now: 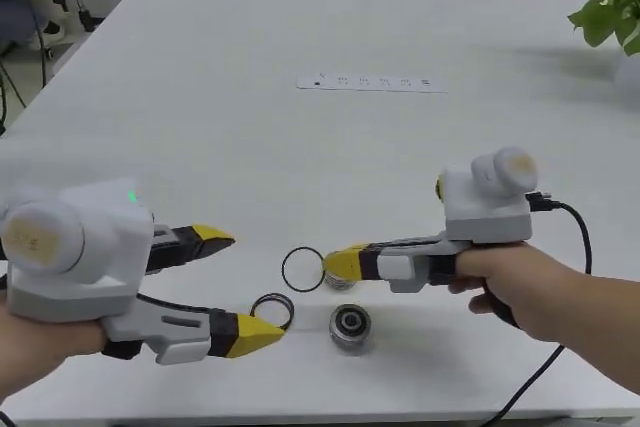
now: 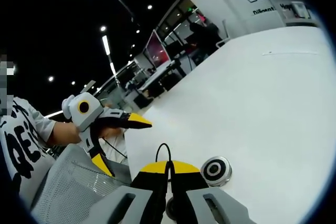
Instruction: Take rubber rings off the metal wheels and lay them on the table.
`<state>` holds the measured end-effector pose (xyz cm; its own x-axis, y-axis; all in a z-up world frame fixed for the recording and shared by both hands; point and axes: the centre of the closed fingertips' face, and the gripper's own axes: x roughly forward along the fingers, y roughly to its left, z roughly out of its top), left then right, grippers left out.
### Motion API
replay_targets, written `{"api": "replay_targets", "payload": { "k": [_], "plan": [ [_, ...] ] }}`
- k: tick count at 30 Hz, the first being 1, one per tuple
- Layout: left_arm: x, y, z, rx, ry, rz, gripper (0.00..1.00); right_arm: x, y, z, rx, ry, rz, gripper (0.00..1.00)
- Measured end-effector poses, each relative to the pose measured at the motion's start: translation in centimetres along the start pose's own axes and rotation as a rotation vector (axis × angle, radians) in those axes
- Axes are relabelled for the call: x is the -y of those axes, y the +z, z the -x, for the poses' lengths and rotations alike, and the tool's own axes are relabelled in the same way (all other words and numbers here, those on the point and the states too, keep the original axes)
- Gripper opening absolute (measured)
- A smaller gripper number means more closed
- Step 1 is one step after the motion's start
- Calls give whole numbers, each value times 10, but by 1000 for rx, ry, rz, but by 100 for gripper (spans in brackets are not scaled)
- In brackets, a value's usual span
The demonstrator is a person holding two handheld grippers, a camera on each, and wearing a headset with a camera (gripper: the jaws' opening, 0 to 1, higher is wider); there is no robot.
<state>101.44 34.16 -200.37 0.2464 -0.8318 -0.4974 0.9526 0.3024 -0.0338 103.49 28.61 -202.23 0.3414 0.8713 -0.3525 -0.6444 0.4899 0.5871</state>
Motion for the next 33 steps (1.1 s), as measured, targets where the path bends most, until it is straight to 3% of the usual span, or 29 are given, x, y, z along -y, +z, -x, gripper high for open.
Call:
{"api": "replay_targets", "payload": {
  "k": [16,33],
  "plan": [
    [-2,-3,9,4,23,14,73,-10,-7,-16,-39,30,-14,0],
    [-8,-5,16,8,43,21,76,-10,-17,-30,-89,30,-13,0]
  ]
}}
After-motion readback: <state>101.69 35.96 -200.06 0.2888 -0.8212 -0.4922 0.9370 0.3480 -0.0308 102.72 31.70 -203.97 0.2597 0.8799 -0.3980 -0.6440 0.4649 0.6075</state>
